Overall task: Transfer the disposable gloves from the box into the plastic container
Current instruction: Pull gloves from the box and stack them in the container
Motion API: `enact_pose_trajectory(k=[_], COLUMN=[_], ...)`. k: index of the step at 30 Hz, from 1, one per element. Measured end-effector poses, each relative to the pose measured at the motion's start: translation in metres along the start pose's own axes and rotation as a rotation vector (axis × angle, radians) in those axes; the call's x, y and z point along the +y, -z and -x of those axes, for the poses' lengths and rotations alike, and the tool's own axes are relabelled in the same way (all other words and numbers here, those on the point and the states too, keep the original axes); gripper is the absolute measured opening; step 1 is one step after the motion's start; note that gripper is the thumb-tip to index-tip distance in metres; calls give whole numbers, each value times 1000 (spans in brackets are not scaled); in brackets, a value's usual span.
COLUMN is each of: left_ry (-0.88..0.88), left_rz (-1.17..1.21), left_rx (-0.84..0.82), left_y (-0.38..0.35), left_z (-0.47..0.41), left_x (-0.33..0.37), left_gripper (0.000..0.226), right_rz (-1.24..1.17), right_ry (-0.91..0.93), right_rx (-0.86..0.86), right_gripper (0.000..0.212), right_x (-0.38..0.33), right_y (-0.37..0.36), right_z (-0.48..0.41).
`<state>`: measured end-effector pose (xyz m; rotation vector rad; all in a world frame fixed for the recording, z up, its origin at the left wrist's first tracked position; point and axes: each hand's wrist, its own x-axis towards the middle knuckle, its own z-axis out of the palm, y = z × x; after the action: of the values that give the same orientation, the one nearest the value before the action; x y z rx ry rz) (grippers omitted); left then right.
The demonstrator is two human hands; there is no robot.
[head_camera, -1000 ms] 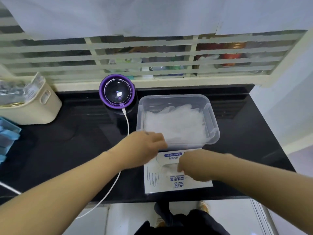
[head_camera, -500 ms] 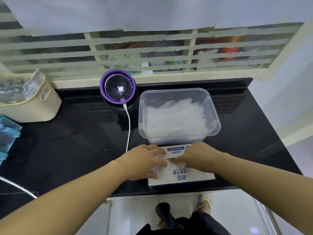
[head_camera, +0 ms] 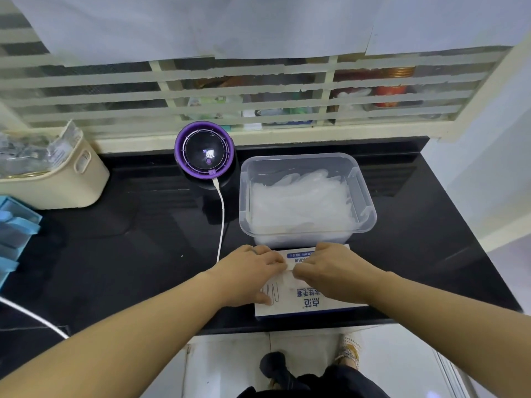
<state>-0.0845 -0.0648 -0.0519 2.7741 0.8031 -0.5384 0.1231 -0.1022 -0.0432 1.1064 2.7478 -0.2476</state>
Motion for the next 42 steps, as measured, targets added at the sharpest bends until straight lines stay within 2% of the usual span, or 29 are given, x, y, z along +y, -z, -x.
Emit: enact_pose_trajectory(k=[4, 7, 9, 11, 13, 16, 19, 23, 27, 33, 35, 39, 42], left_ry=[39, 34, 39, 117, 160, 146, 209, 244, 381, 396, 383, 485, 607], left_rz=[-86, -48, 125, 486, 849, 1265, 1672, 1931, 1813, 1656, 1618, 1535, 1301], left_rx=[-39, -52, -48, -16, -57, -137, 11, 283, 418, 406, 423, 586, 596], left_y=[4, 9, 20, 37, 55, 75, 93, 115, 125, 142, 142, 130, 110], left_z=[-3, 1, 5, 10, 19, 31, 35, 28, 10, -16, -29, -53, -62], left_x=[2, 4, 6, 4, -4, -20, -33, -53, -56, -45, -42, -31, -30], left_gripper=[65, 61, 63, 58, 55, 72, 69, 96, 87, 41, 35, 43, 63], right_rz=[-157, -287, -295, -314, -306, -261, -194, -38, 52, 183, 230, 323, 311], right_ry=[-109, -258, -301, -342, -346, -309, -250, -220, -200, -71, -67, -23, -100], right_rx=[495, 696, 696, 609, 571, 588, 578, 479, 435, 300, 245, 109, 50], right_gripper=[10, 26, 21, 17, 16, 16, 15, 18, 19, 16, 19, 28, 38], right_x=[-4, 4, 12, 21, 29, 39, 47, 59, 74, 104, 113, 121, 125], right_y=[30, 76, 100, 116, 127, 141, 158, 171, 179, 187, 188, 167, 138], right_z=[1, 3, 5, 9, 14, 19, 20, 14, 8, -4, -11, -29, -43])
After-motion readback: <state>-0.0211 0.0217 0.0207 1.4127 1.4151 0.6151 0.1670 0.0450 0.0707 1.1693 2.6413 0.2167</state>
